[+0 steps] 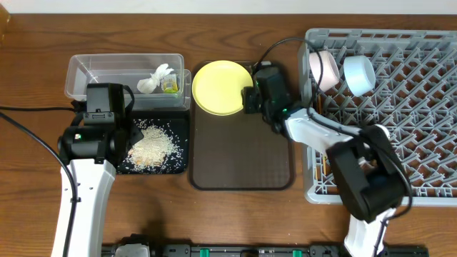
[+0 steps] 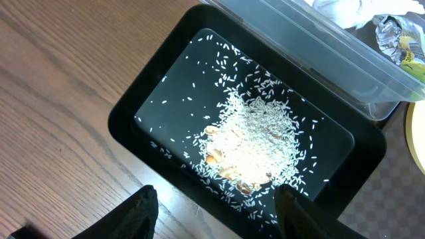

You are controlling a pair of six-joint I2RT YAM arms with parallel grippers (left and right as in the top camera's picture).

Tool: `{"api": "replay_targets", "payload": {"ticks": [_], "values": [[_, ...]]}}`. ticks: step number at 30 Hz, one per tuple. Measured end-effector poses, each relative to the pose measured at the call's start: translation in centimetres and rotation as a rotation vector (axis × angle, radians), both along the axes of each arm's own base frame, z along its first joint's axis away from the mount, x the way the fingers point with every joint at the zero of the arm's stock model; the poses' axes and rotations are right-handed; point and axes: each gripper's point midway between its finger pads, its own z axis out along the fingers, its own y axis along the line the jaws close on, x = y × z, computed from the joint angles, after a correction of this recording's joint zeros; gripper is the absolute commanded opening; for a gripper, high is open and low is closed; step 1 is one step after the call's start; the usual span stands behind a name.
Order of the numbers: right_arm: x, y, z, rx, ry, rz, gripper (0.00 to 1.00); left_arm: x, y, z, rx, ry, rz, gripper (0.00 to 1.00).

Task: Sort waste into correct bins and load items into the dishwasher rack
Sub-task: 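Reach the right gripper to the yellow plate and grasp its rim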

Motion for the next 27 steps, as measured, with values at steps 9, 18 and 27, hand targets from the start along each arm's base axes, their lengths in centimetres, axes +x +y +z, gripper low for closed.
{"api": "replay_targets", "payload": {"ticks": [9, 18, 27], "values": [[-1.0, -0.5, -2.9, -0.013, 0.096, -0.046, 0.32, 0.0, 0.0, 0.0, 0.000, 0.001, 0.000, 0.59], [-2.4, -2.8, -3.2, -0.068, 0.197, -0.088, 0.02, 0.0, 0.0, 0.0, 0.000, 0.000, 0.000, 0.59], [-2.5, -6.6, 0.1, -0.095, 0.205, -0.128, 0.01, 0.0, 0.0, 0.0, 0.000, 0.000, 0.000, 0.59]]}}
